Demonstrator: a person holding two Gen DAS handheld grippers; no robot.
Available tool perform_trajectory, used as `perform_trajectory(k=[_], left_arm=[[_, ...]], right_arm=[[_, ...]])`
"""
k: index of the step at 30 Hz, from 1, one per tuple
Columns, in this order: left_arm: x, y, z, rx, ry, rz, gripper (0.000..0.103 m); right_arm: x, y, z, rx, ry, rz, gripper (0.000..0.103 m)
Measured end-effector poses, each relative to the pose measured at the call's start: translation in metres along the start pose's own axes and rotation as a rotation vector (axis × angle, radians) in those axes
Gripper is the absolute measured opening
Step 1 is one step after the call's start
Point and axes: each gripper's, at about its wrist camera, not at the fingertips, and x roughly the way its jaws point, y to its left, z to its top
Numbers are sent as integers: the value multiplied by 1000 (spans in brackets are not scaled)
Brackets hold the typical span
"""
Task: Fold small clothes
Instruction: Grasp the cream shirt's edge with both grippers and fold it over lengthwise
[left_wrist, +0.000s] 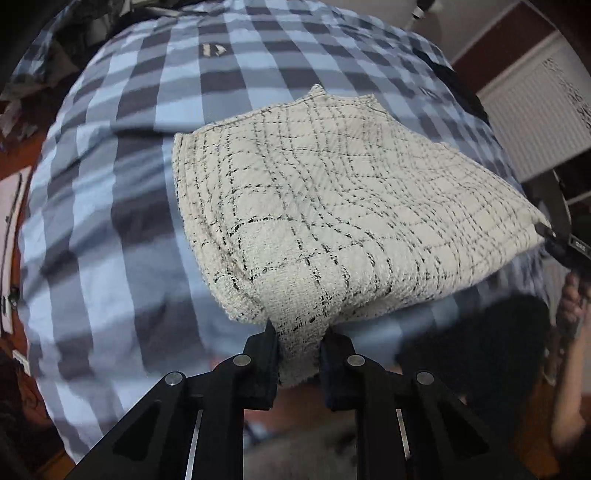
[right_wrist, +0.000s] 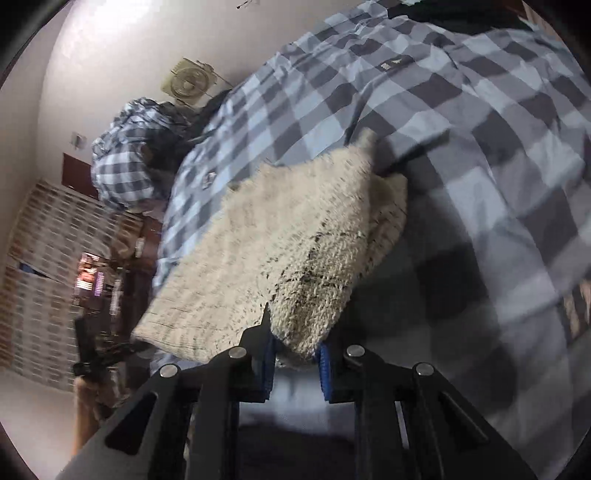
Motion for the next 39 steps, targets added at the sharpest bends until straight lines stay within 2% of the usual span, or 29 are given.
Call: perform_trajectory(k=[1,2,4,6,8,11,13,15,17,20,21,24,27,29,30,32,33,34,35,36,37,39], left_arm=[[0,0,-12,9,16,-13,16],[-3,-5,-32,19,32,-24,16],[-3,-7,-56,35,72,-45,16],[-2,-9,-67,28,92,-56,16],[1,-7,-63,10,91,-58,16],[7,9,-35,-75,65,-99,16],[12,24,-5,-142,29,-143,16],[22,39,26,-197,0,-190,16],[33,52,57,-233,-38,-176,16],[56,78,102,-323,-90,-170,16],[67,87,118,-353,-109,-157,16],[97,107,142,-416,-133,-169,17],[124,122,152,-457,-125,-184,18],[135,134,149,-494,-127,-237,18],[137,142,145,-522,-121,-292,19],[131,151,140,-551,-110,-341,25],[123,155,138,-551,-121,-338,29],[108,158,134,-539,-157,-294,38],[88,158,129,-513,-210,-208,48],[70,157,122,-500,-263,-133,80],[57,156,116,-494,-304,-81,103],[31,143,101,-442,-383,31,103]], right_arm=[[-9,5,-14,-2,4,3,15],[-11,-1,-8,-6,12,4,15],[-24,-2,-27,-7,37,-1,15],[-24,-9,-33,18,68,-2,15],[-11,-16,-33,51,110,-6,15],[5,-23,-17,118,125,19,15],[8,-26,3,161,101,68,15],[18,-22,35,166,59,65,15],[25,-15,53,156,21,14,15],[61,-13,104,167,-28,-5,14],[68,-14,110,167,-46,-18,14],[108,-34,142,228,-86,-16,14],[141,-50,156,271,-65,-46,14],[164,-56,163,254,-38,-106,14],[175,-63,164,255,-20,-121,14],[186,-75,163,272,-12,-100,17],[187,-82,161,298,-20,-88,24],[183,-89,159,332,-29,-81,40],[180,-97,157,386,-36,-74,47],[174,-103,154,430,-38,-67,58],[166,-108,152,471,-57,-70,59],[138,-102,147,448,-128,-120,60]])
